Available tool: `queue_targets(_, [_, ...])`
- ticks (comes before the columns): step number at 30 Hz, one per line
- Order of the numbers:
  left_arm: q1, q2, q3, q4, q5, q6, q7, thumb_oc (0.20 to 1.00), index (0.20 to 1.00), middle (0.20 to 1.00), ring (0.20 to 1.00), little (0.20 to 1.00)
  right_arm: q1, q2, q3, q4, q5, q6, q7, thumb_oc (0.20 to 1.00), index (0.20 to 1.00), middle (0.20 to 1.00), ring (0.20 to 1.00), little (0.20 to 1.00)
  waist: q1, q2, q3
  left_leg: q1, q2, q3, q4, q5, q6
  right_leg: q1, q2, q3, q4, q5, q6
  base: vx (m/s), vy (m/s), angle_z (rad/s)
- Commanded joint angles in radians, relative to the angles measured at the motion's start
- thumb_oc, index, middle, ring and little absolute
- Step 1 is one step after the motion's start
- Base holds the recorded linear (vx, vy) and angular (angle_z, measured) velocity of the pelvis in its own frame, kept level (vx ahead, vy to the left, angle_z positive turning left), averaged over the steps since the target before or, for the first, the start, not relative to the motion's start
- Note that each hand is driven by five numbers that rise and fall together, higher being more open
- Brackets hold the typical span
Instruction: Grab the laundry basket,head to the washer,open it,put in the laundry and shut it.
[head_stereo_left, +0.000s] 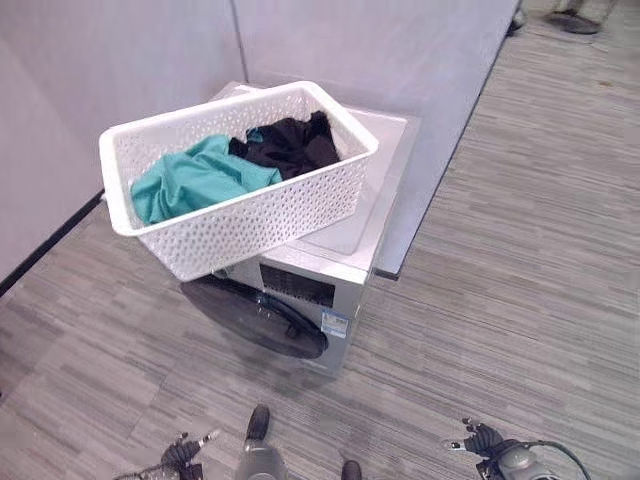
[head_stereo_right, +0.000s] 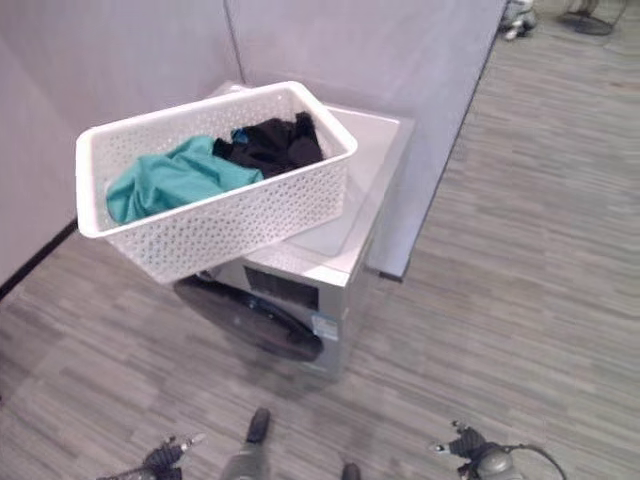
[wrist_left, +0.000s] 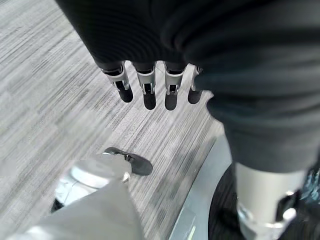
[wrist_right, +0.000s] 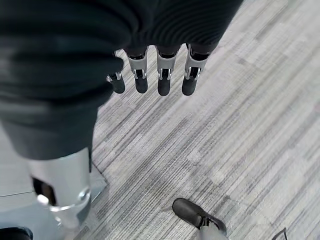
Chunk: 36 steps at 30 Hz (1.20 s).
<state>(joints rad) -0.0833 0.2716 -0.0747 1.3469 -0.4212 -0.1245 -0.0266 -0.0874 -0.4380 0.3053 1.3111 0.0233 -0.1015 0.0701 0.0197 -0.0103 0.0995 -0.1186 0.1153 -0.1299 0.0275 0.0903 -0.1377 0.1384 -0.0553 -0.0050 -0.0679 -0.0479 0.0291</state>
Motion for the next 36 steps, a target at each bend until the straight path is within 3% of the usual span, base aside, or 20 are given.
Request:
queue_targets(1, [-0.045, 0.014, -0.044, -0.057, 0.002, -0.037, -0.015, 1.0, 1.0, 1.0, 1.0, 1.0, 0.031, -0.01, -0.008, 0.012, -0.008, 0.011, 0.021, 1.0, 1.0, 1.0, 1.0, 1.0, 0.019, 0.015, -0.058, -0.045, -0.085, -0.007, 0.08, -0.073, 0.073, -0.1, -0.144, 0.054, 0.04, 0.071, 0.116, -0.01, 0.44, -0.09])
queue_targets(4, [-0.059, 0.006, -0.083, -0.099, 0.022, -0.046, -0.013, 1.0, 1.0, 1.0, 1.0, 1.0, 0.003, -0.01, 0.004, 0.001, -0.02, 0.014, 0.018, 1.0, 1.0, 1.0, 1.0, 1.0, 0.035, 0.01, -0.047, -0.058, -0.129, 0.026, 0.116, -0.113, 0.106, -0.165, -0.218, 0.036, 0.055, 0.177, 0.136, -0.1, 0.391, -0.31])
queue_targets(5, [-0.058, 0.01, -0.091, -0.108, 0.041, -0.046, -0.011, 1.0, 1.0, 1.0, 1.0, 1.0, -0.011, -0.007, 0.015, -0.008, -0.032, 0.014, 0.014, 1.0, 1.0, 1.0, 1.0, 1.0, 0.062, 0.012, -0.036, -0.052, -0.123, 0.069, 0.116, -0.12, 0.109, -0.188, -0.246, -0.089, 0.072, 0.193, 0.134, -0.19, 0.304, -0.43])
queue_targets(7, [-0.045, 0.016, -0.074, -0.112, 0.058, -0.043, -0.009, 1.0, 1.0, 1.0, 1.0, 1.0, -0.014, 0.0, 0.026, -0.026, -0.039, 0.008, 0.014, 1.0, 1.0, 1.0, 1.0, 1.0, 0.091, 0.012, -0.017, -0.051, -0.109, 0.115, 0.096, -0.112, 0.112, -0.208, -0.222, -0.27, 0.112, 0.144, 0.113, -0.19, 0.264, -1.13])
queue_targets(9, [-0.036, 0.024, -0.062, -0.102, 0.072, -0.041, -0.012, 1.0, 1.0, 1.0, 1.0, 1.0, -0.013, 0.006, 0.041, -0.027, -0.034, 0.001, 0.022, 1.0, 1.0, 1.0, 1.0, 1.0, 0.072, -0.003, -0.008, -0.033, -0.138, 0.116, 0.068, -0.098, 0.129, -0.217, -0.124, -0.175, 0.143, 0.098, 0.099, -0.03, 0.219, -1.32])
queue_targets(12, [-0.017, 0.031, -0.037, -0.067, 0.084, -0.03, -0.021, 1.0, 1.0, 1.0, 1.0, 1.0, -0.001, 0.03, 0.068, -0.018, -0.031, -0.003, 0.022, 1.0, 1.0, 1.0, 1.0, 1.0, 0.081, -0.02, -0.017, -0.013, -0.157, 0.135, 0.032, -0.073, 0.142, -0.174, 0.008, -0.155, 0.164, 0.028, 0.055, 0.05, 0.146, 0.09])
queue_targets(13, [-0.011, 0.031, -0.022, -0.052, 0.065, -0.026, -0.023, 1.0, 1.0, 1.0, 1.0, 1.0, 0.004, 0.034, 0.076, -0.016, -0.025, -0.009, 0.02, 1.0, 1.0, 1.0, 1.0, 1.0, 0.078, -0.027, -0.019, -0.004, -0.17, 0.131, 0.022, -0.066, 0.144, -0.178, 0.066, -0.121, 0.18, 0.009, 0.042, 0.04, 0.064, -0.07])
queue_targets(14, [-0.011, 0.031, -0.022, -0.052, 0.065, -0.026, -0.023, 1.0, 1.0, 1.0, 1.0, 1.0, 0.004, 0.034, 0.076, -0.016, -0.025, -0.009, 0.02, 1.0, 1.0, 1.0, 1.0, 1.0, 0.077, -0.027, -0.021, -0.006, -0.17, 0.131, 0.022, -0.065, 0.144, -0.18, 0.066, -0.122, 0.18, 0.01, 0.042, 0.06, 0.058, -0.01])
queue_targets(15, [-0.014, 0.017, 0.046, -0.032, -0.09, -0.01, -0.037, 1.0, 1.0, 1.0, 1.0, 1.0, 0.008, 0.042, 0.081, -0.003, -0.018, -0.01, 0.011, 1.0, 1.0, 1.0, 1.0, 1.0, 0.09, -0.033, -0.025, 0.01, -0.18, 0.125, -0.001, -0.054, 0.14, -0.165, 0.082, -0.144, 0.153, 0.007, 0.021, 0.09, -0.003, 0.24])
queue_targets(16, [-0.015, 0.001, 0.041, -0.044, -0.089, -0.015, -0.054, 1.0, 1.0, 1.0, 1.0, 1.0, 0.018, 0.038, 0.084, -0.006, -0.021, -0.013, 0.011, 1.0, 1.0, 1.0, 1.0, 1.0, 0.071, -0.035, -0.031, 0.018, -0.184, 0.109, 0.01, -0.058, 0.137, -0.146, 0.09, -0.095, 0.099, 0.021, 0.004, 0.11, -0.023, 0.68])
queue_targets(17, [-0.015, -0.009, 0.03, -0.062, -0.099, -0.017, -0.05, 1.0, 1.0, 1.0, 1.0, 1.0, 0.023, 0.034, 0.081, -0.006, -0.02, -0.014, 0.01, 1.0, 1.0, 1.0, 1.0, 1.0, 0.068, -0.035, -0.029, 0.012, -0.189, 0.103, 0.036, -0.065, 0.132, -0.138, 0.098, -0.07, 0.083, 0.032, 0.0, 0.08, -0.068, 0.89])
queue_targets(22, [-0.027, -0.029, -0.011, -0.098, -0.09, -0.015, -0.05, 1.0, 1.0, 1.0, 1.0, 1.0, 0.029, 0.012, 0.091, -0.01, -0.035, -0.012, 0.013, 1.0, 1.0, 1.0, 1.0, 1.0, 0.058, -0.034, -0.004, -0.057, -0.211, 0.09, 0.263, -0.104, 0.111, -0.111, 0.089, -0.087, 0.051, 0.052, -0.013, 0.02, -0.072, 0.45])
queue_targets(24, [-0.037, -0.026, -0.028, -0.098, -0.071, -0.013, -0.04, 1.0, 1.0, 1.0, 1.0, 1.0, 0.027, -0.007, 0.097, -0.013, -0.055, -0.007, 0.014, 1.0, 1.0, 1.0, 1.0, 1.0, 0.052, -0.029, 0.016, -0.129, -0.187, 0.112, 0.373, -0.063, 0.087, -0.083, 0.083, -0.105, 0.034, 0.05, -0.023, 0.01, -0.022, 0.6])
queue_targets(25, [-0.043, -0.025, -0.031, -0.092, -0.067, -0.013, -0.037, 1.0, 1.0, 1.0, 1.0, 1.0, 0.024, -0.013, 0.088, -0.008, -0.055, -0.006, 0.012, 1.0, 1.0, 1.0, 1.0, 1.0, 0.037, -0.031, 0.015, -0.143, -0.134, 0.174, 0.328, -0.052, 0.088, -0.076, 0.072, -0.125, 0.019, 0.05, -0.018, 0.0, 0.0, 0.0])
queue_targets(26, [-0.043, -0.025, -0.03, -0.091, -0.067, -0.013, -0.037, 1.0, 1.0, 1.0, 1.0, 1.0, 0.024, -0.013, 0.088, -0.008, -0.055, -0.006, 0.012, 1.0, 1.0, 1.0, 1.0, 1.0, 0.038, -0.031, 0.016, -0.14, -0.134, 0.176, 0.327, -0.052, 0.088, -0.074, 0.072, -0.124, 0.018, 0.051, -0.018, 0.06, 0.062, 0.34])
queue_targets(27, [-0.043, -0.017, -0.024, -0.079, -0.046, -0.012, -0.038, 1.0, 1.0, 1.0, 1.0, 1.0, 0.028, -0.016, 0.074, 0.002, -0.05, -0.004, 0.008, 1.0, 1.0, 1.0, 1.0, 1.0, 0.046, -0.035, 0.008, -0.133, -0.098, 0.199, 0.202, -0.052, 0.097, -0.06, 0.057, -0.133, -0.007, 0.046, -0.007, 0.1, 0.09, 0.46])
queue_targets(28, [-0.043, -0.011, -0.023, -0.072, -0.043, -0.016, -0.035, 1.0, 1.0, 1.0, 1.0, 1.0, 0.024, -0.019, 0.072, 0.004, -0.048, -0.004, 0.006, 1.0, 1.0, 1.0, 1.0, 1.0, 0.055, -0.028, 0.001, -0.128, -0.099, 0.171, 0.134, -0.033, 0.096, -0.058, 0.061, -0.125, -0.013, 0.042, -0.001, 0.2, 0.185, 0.39])
queue_targets(29, [-0.04, -0.002, -0.024, -0.047, -0.028, -0.017, -0.033, 1.0, 1.0, 1.0, 1.0, 1.0, 0.022, -0.023, 0.07, -0.014, -0.041, -0.005, 0.008, 1.0, 1.0, 1.0, 1.0, 1.0, 0.057, -0.017, -0.006, -0.118, -0.084, 0.139, 0.043, 0.031, 0.079, -0.053, 0.062, -0.115, -0.012, 0.028, 0.003, 0.18, 0.181, 0.14])
queue_targets(31, [-0.026, 0.006, -0.003, -0.029, -0.033, -0.016, -0.032, 1.0, 1.0, 1.0, 1.0, 1.0, 0.025, -0.023, 0.057, -0.027, -0.03, -0.009, 0.006, 1.0, 1.0, 1.0, 1.0, 1.0, 0.05, -0.014, -0.023, -0.082, -0.098, 0.114, 0.028, 0.007, 0.084, -0.049, 0.051, -0.099, -0.016, 0.022, 0.013, 0.19, 0.184, -0.06])
queue_targets(36, [0.016, 0.019, 0.02, -0.011, 0.005, -0.019, -0.041, 1.0, 1.0, 1.0, 1.0, 1.0, 0.03, -0.033, 0.032, -0.092, -0.034, -0.014, -0.001, 1.0, 1.0, 1.0, 1.0, 1.0, 0.042, -0.007, -0.059, 0.008, -0.121, 0.135, -0.054, -0.004, 0.107, -0.049, 0.013, -0.069, 0.005, 0.018, 0.043, 0.17, 0.208, -0.44])
